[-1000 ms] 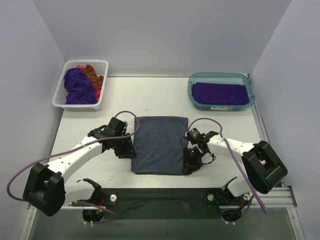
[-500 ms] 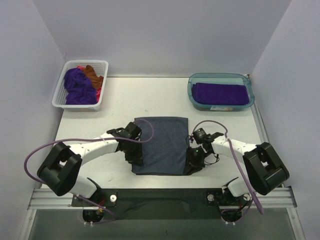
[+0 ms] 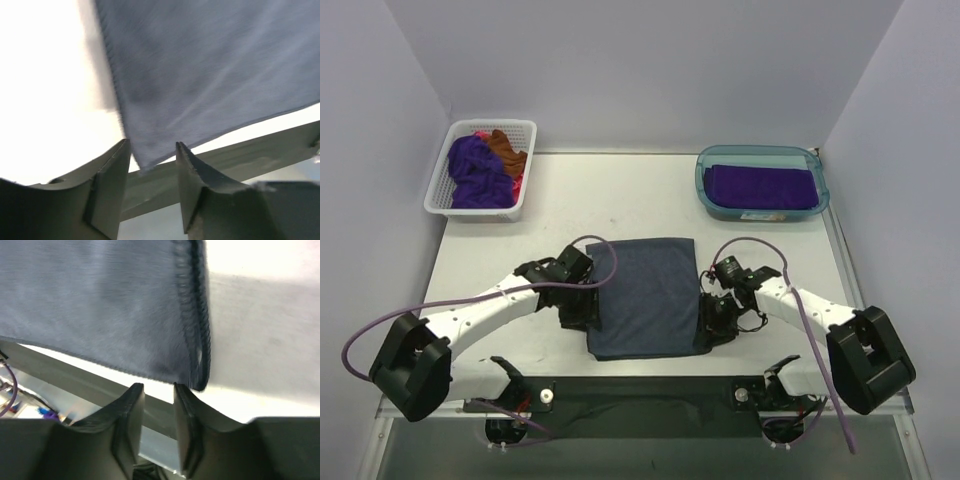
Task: Fold and stack the towels
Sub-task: Fold the towel
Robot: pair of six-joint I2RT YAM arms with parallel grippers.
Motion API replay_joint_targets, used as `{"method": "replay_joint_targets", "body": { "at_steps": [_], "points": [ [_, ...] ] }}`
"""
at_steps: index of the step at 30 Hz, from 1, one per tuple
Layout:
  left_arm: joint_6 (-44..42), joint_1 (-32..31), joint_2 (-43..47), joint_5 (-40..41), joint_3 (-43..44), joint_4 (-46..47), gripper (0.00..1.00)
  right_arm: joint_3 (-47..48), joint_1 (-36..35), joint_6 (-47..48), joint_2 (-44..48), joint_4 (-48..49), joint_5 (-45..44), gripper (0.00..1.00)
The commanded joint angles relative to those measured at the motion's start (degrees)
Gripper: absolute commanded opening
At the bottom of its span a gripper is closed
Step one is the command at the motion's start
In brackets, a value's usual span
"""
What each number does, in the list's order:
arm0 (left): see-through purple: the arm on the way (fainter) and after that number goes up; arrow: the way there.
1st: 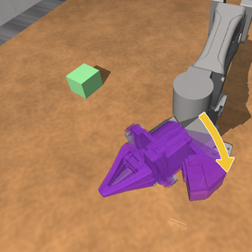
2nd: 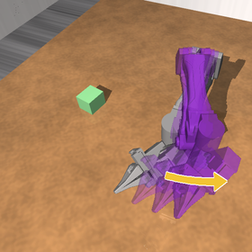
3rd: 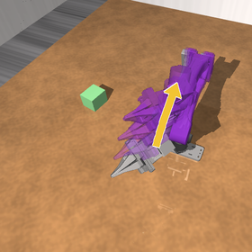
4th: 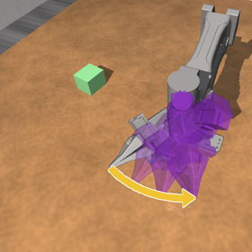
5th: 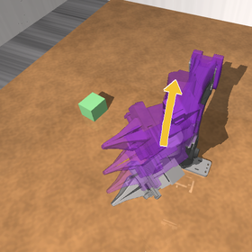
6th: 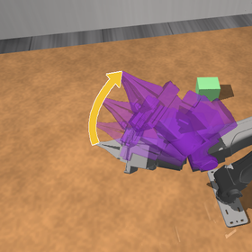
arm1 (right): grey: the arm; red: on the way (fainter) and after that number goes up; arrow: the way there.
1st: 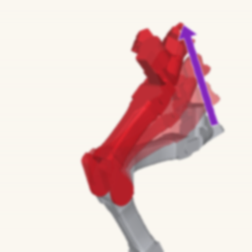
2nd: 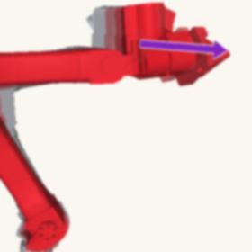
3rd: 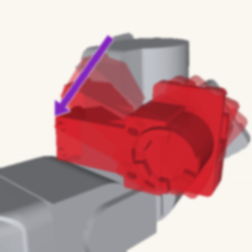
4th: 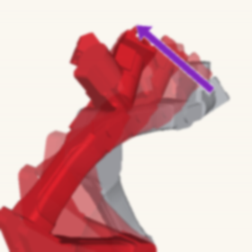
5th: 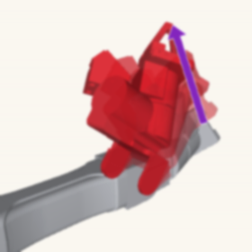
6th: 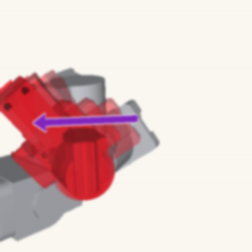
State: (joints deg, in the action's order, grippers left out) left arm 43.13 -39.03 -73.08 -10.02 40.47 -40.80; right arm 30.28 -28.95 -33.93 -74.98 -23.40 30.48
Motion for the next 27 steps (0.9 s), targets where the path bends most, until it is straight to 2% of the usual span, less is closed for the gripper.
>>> {"method": "replay_joint_targets", "body": {
  "at_steps": [1, 5, 6, 7, 11, 16, 20, 27],
  "points": [
    [-1.4, 0.0, 2.7, 5.3, 8.5, -3.2, 0.52, 7.4, 0.0, 4.3, 3.5, -6.8, -5.5, 0.33],
    [-7.4, 2.6, -1.4, 12.4, 18.0, -3.7, 0.67, 21.7, 1.2, 10.8, -0.2, -9.5, -11.1, 0.5],
    [-8.8, 3.9, -2.8, 13.4, 19.0, -3.2, 0.72, 23.8, 1.8, 14.0, -1.4, -9.5, -11.7, 0.51],
    [-10.2, 7.2, -4.1, 13.6, 20.3, -2.5, 0.73, 25.9, 3.4, 16.0, -2.6, -9.5, -11.8, 0.52],
    [-18.1, 13.4, -12.3, 14.0, 24.6, 4.0, 0.73, 36.6, 6.9, 24.5, -12.0, -8.8, -14.0, 0.51],
    [-26.1, 15.7, -24.0, 13.5, 35.1, 9.2, 0.73, 50.0, 10.7, 30.3, -22.3, -7.7, -10.8, 0.5],
    [-28.4, 16.3, -33.0, 15.0, 40.8, 9.2, 0.67, 56.5, 11.5, 35.5, -30.6, -7.5, -12.3, 0.5],
    [-29.3, 17.4, -40.6, 16.6, 45.1, 9.4, 0.59, 64.4, 11.5, 38.0, -40.5, -7.5, -13.7, 0.49]
  ]
}}
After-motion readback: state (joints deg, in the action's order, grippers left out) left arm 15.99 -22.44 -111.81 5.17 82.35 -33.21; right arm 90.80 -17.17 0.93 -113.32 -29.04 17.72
